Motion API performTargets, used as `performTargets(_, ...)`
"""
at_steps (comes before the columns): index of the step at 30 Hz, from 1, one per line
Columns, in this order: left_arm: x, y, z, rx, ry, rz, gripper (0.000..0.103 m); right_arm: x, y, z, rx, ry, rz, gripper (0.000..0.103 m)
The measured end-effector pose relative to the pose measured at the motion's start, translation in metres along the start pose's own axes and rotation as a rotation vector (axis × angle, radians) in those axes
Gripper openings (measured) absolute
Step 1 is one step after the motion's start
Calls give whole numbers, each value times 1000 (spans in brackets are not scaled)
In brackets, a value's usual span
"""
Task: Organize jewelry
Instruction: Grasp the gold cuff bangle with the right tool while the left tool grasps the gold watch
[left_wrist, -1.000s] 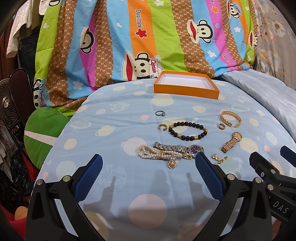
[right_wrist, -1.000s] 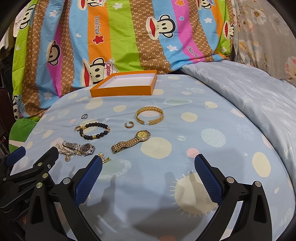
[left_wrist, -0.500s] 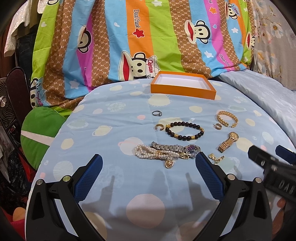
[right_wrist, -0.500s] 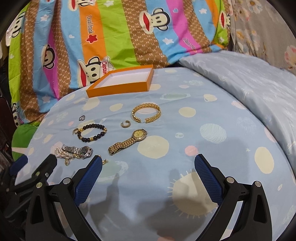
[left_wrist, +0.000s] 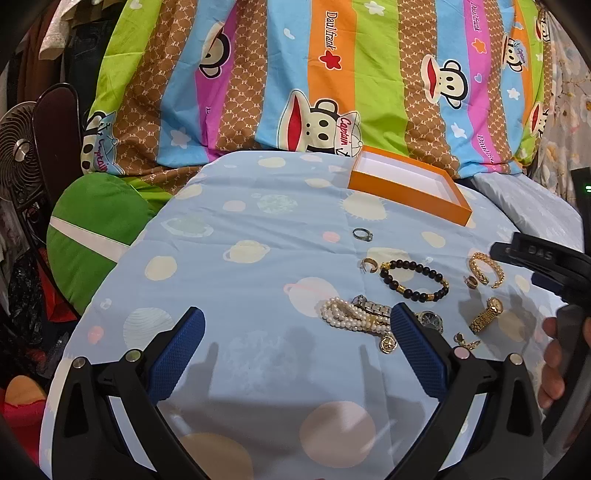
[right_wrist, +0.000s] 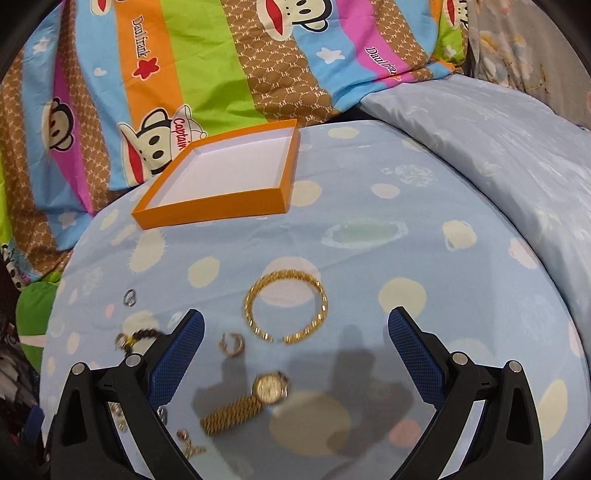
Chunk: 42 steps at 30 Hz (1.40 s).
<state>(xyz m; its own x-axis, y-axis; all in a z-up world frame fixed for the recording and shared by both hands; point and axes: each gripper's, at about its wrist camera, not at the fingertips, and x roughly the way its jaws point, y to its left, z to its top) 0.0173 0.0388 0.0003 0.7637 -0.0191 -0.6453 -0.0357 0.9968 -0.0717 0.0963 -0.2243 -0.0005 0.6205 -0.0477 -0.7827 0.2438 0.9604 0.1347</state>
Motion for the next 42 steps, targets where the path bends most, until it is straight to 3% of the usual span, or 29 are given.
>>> performTargets(3, 2, -2, 0, 20, 2, 3, 98, 16, 1, 0, 4, 35, 5, 98)
performTargets(7, 5, -8, -1, 58, 16, -11, 98, 28, 2, -2, -19, 50, -16, 90)
performTargets(12, 10, -11, -3, 75, 51, -39, 98, 29, 8, -3, -73, 30, -72, 71)
performTargets(14, 12, -13, -3, 79, 66, -51, 98, 27, 9, -5, -88, 19, -81, 58)
performTargets(20, 13, -20, -6, 100, 73, -94, 98, 22, -1, -6, -64, 8, -61, 57)
performTargets(23, 9, -27, -6, 114, 78, -170, 98, 15, -12, -7, -38, 2, -52, 57)
performTargets(29, 1, -76, 1, 288, 54, -265, 98, -11, -43, -11, 3, -30, -70, 57)
performTargets(34, 17, -126, 8, 415, 62, -328, 98, -31, -64, -15, 7, -54, -100, 57)
performTargets(38, 38, -151, 4, 451, 132, -357, 86, -39, -78, -18, 16, -60, -108, 58)
performTargets(40, 46, -157, -1, 454, 176, -386, 67, -42, -85, -17, 26, -62, -106, 58)
performTargets(42, 52, -161, -6, 451, 216, -403, 61, -43, -89, -16, 35, -67, -99, 58)
